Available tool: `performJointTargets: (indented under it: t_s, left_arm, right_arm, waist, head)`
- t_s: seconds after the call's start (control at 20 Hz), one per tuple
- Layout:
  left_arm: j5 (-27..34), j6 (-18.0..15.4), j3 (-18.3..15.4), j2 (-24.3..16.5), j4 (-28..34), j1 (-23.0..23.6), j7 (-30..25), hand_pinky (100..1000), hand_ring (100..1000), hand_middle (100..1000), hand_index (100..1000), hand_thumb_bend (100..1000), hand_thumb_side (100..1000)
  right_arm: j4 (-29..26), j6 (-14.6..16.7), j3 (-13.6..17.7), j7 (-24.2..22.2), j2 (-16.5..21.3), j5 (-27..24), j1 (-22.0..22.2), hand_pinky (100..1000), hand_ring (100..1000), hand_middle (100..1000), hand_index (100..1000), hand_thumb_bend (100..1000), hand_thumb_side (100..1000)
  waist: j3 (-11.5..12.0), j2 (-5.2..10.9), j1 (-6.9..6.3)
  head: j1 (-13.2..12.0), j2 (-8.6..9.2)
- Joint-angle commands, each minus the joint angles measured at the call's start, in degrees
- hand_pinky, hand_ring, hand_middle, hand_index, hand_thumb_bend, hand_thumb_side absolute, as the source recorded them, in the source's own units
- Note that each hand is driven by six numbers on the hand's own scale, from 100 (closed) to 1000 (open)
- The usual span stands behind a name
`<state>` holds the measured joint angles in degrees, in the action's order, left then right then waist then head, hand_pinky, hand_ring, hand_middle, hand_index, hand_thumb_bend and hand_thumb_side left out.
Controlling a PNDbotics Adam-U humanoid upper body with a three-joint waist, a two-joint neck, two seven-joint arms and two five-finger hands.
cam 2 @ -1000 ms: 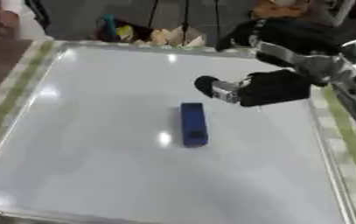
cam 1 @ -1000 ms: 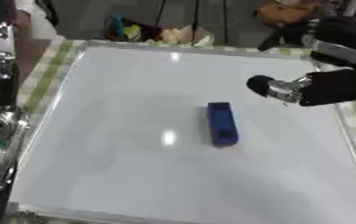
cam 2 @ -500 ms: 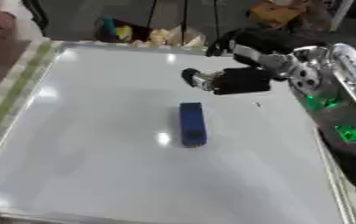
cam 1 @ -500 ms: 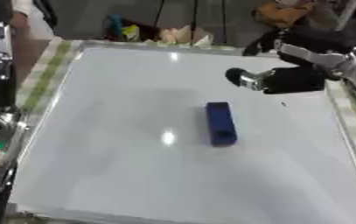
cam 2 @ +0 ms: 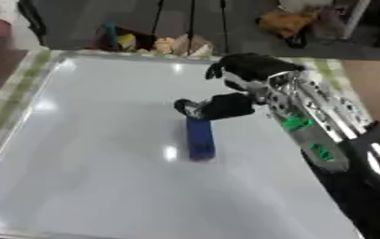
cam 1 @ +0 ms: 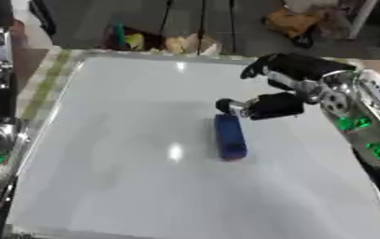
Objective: Wipe the whiteboard clean with a brush.
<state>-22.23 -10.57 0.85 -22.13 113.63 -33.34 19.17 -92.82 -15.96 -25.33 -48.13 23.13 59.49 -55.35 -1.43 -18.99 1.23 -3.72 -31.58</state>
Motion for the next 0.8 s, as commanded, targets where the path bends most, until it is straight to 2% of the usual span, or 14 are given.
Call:
performJointTargets:
  t_s: [0.05,0.4,0.45,0.6,0.8]
  left_arm:
    - [-0.1,-0.1,0.1,-1.1,1.0,-1.0,-0.2,867,920,912,971,275,1000]
    - [-0.1,-0.2,0.1,-1.1,1.0,-1.1,-0.2,867,919,911,968,277,1000]
    - [-0.1,-0.2,0.1,-1.1,1.0,-1.1,-0.1,866,918,911,968,278,1000]
    - [-0.1,-0.3,0.1,-1.0,1.0,-1.1,0.0,866,918,910,967,280,1000]
    - [-0.1,-0.4,0.1,-0.8,1.0,-1.2,0.2,865,917,909,966,282,1000]
  right_arm:
    - [0.3,0.7,-0.5,-1.7,-0.2,2.6,-0.5,830,879,815,906,481,1000]
    - [0.9,3.6,-2.8,-3.3,-0.4,6.2,0.0,773,815,711,841,479,1000]
    - [0.8,4.1,-3.0,-3.5,-0.5,6.9,0.0,741,795,689,820,475,1000]
    - [0.6,5.4,-3.2,-3.8,-0.3,9.3,-0.1,705,764,656,805,429,1000]
    - [1.6,6.8,-3.2,-3.8,-0.9,12.1,0.2,699,770,656,809,439,1000]
  waist:
    - [0.0,1.45,-0.10]
    - [-0.2,1.43,-0.01]
    - [-0.2,1.44,0.00]
    - [-0.2,1.48,0.03]
    - [-0.1,1.45,0.03]
  head:
    - [0.3,0.51]
    - [0.2,0.30]
    - [0.2,0.29]
    - [0.1,0.16]
    - [0.3,0.20]
